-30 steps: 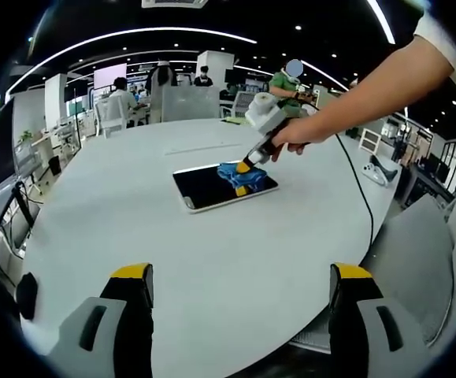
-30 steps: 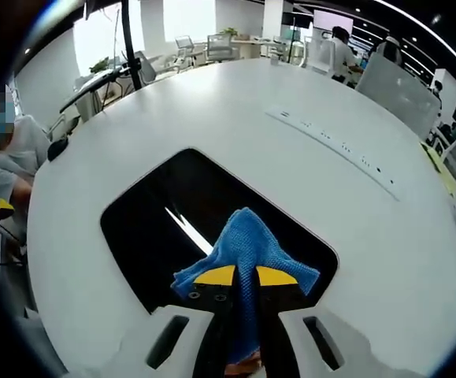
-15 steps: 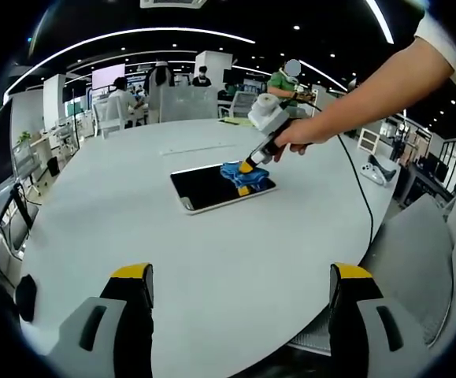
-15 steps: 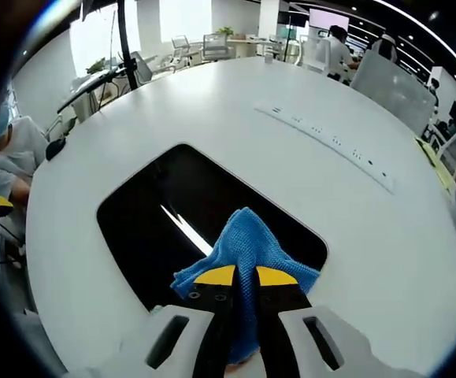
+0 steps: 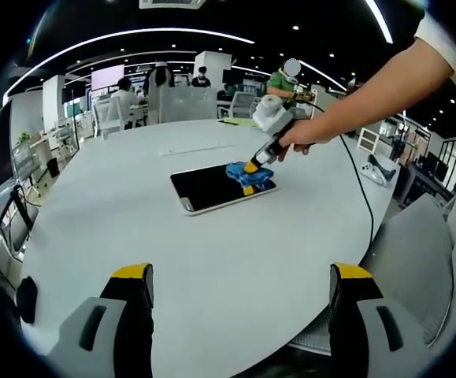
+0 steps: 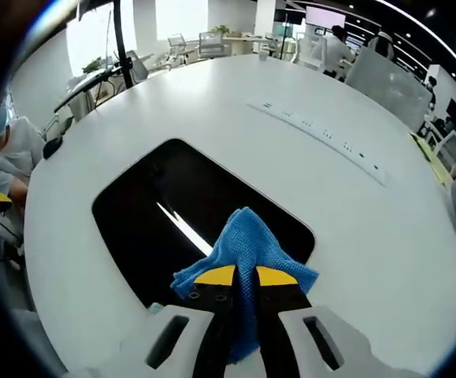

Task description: Wipe the mirror surface with the cleaning cloth until all visible marks leave the cleaned area.

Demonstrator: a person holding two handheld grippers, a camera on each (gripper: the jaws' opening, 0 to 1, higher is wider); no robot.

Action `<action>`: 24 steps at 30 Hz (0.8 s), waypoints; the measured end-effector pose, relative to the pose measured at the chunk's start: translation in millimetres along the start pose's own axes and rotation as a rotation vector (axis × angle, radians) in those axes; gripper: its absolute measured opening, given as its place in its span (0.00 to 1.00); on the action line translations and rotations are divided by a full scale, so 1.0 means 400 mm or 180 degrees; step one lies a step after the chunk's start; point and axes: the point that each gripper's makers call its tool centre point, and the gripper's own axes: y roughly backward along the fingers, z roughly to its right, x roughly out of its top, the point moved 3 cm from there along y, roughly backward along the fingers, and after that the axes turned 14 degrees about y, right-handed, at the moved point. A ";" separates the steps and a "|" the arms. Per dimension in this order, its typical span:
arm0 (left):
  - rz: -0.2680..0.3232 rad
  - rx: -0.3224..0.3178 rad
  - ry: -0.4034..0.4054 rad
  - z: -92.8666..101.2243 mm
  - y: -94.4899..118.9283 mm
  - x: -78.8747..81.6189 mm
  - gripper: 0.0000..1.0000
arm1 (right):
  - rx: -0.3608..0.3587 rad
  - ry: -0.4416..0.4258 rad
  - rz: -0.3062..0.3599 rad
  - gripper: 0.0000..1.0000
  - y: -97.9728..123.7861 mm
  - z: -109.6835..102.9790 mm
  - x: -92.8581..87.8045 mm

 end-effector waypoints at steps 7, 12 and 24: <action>-0.0004 -0.0011 -0.0002 0.003 -0.001 0.000 0.94 | -0.0030 -0.0003 -0.0019 0.03 0.015 0.010 -0.005; -0.0003 -0.0007 -0.0006 0.002 -0.001 0.000 0.94 | -0.0039 -0.0017 -0.0023 0.03 0.013 0.010 -0.021; -0.0016 -0.0010 -0.0005 0.005 -0.001 -0.003 0.94 | -0.0060 -0.0163 0.0011 0.03 0.005 0.023 -0.025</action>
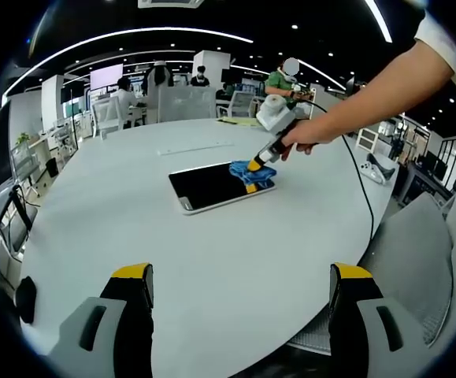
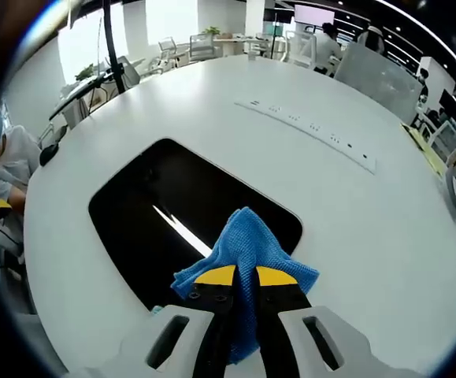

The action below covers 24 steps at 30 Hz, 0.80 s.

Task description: Wipe the mirror surface with the cleaning cloth until all visible marks leave the cleaned area.

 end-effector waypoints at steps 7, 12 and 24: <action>0.0007 -0.0009 -0.0005 0.001 -0.005 0.007 0.94 | -0.0005 0.0012 0.0028 0.03 0.031 -0.024 -0.009; 0.0008 -0.0015 -0.0010 0.002 -0.007 0.009 0.94 | -0.0004 0.0014 0.0044 0.03 0.031 -0.025 -0.012; -0.0002 -0.0033 -0.0014 0.007 -0.012 0.006 0.94 | 0.0038 0.0009 0.0080 0.03 0.023 -0.029 -0.021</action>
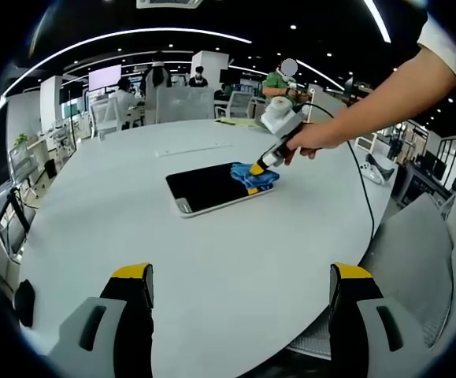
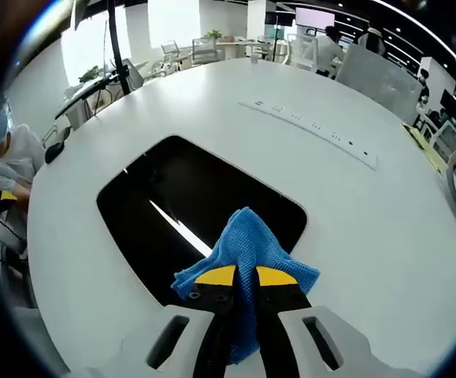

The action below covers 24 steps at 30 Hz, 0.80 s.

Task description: Wipe the mirror surface with the cleaning cloth until all visible marks leave the cleaned area.

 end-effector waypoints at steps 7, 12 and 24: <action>0.0006 -0.0013 -0.0007 0.004 -0.003 0.003 0.94 | 0.0013 0.0000 0.0002 0.03 0.013 -0.016 -0.002; 0.0001 -0.0011 -0.0005 0.001 -0.003 0.004 0.94 | 0.0046 0.0050 -0.0008 0.03 0.011 -0.028 0.007; 0.0015 -0.0008 -0.0009 -0.003 0.000 0.007 0.94 | 0.0088 0.0138 -0.0006 0.03 0.004 -0.048 0.027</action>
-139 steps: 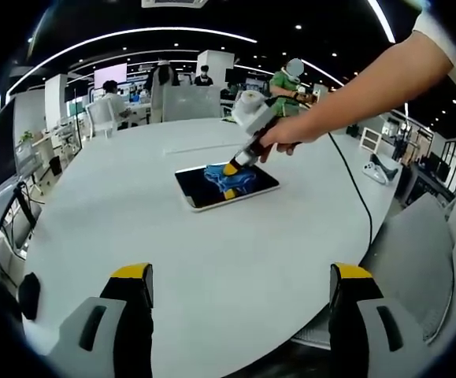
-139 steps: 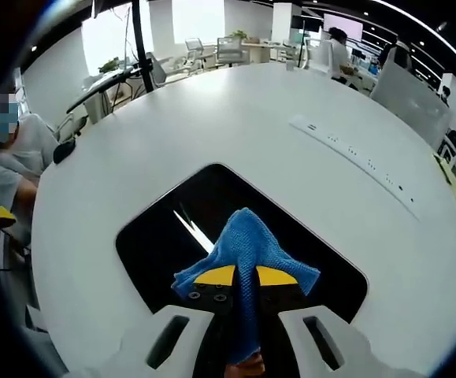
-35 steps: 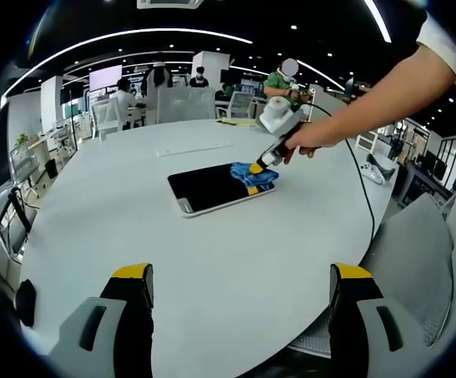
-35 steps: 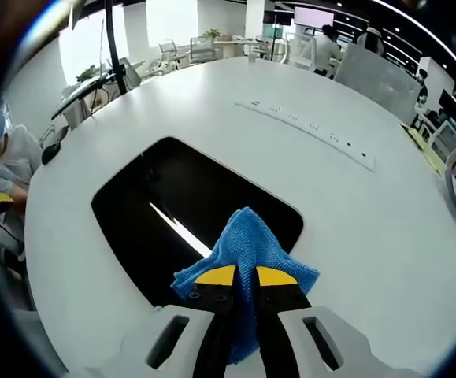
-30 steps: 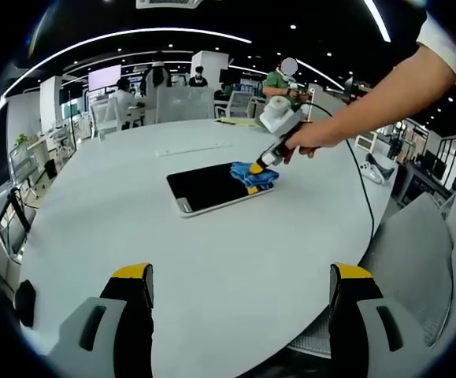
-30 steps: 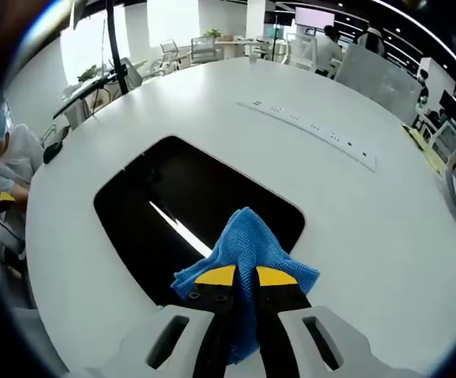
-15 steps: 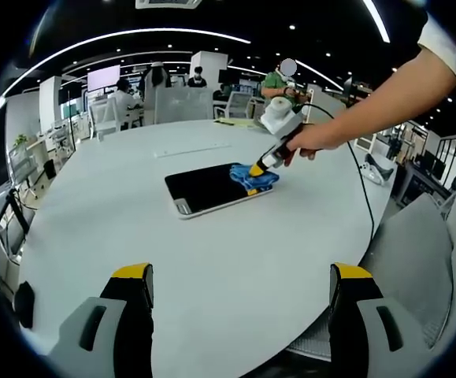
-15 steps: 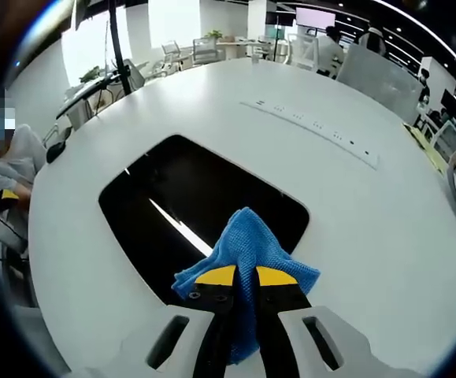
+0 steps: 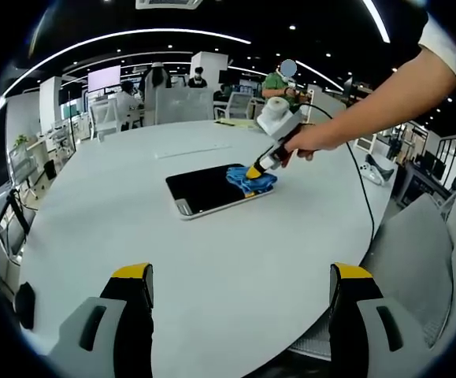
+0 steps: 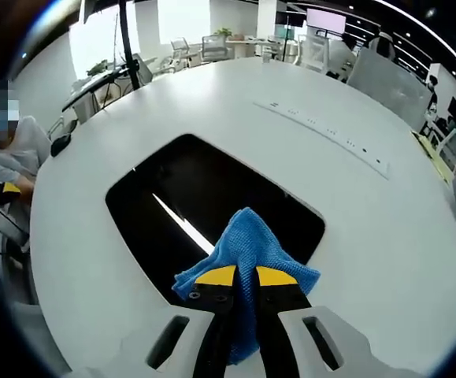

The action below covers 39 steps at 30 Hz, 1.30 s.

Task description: Wipe the mirror surface with the cleaning cloth until all visible marks leave the cleaned area.

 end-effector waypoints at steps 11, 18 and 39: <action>-0.0005 0.0006 0.0022 -0.003 -0.001 -0.009 0.94 | 0.0032 0.0013 0.0016 0.03 -0.012 -0.011 0.019; -0.0010 0.0001 0.0028 0.001 -0.001 -0.012 0.94 | 0.0045 0.0023 0.0027 0.03 -0.022 -0.017 0.028; -0.0011 0.0012 0.0039 0.001 -0.001 -0.014 0.94 | 0.0093 0.0037 0.0066 0.03 -0.029 -0.051 0.065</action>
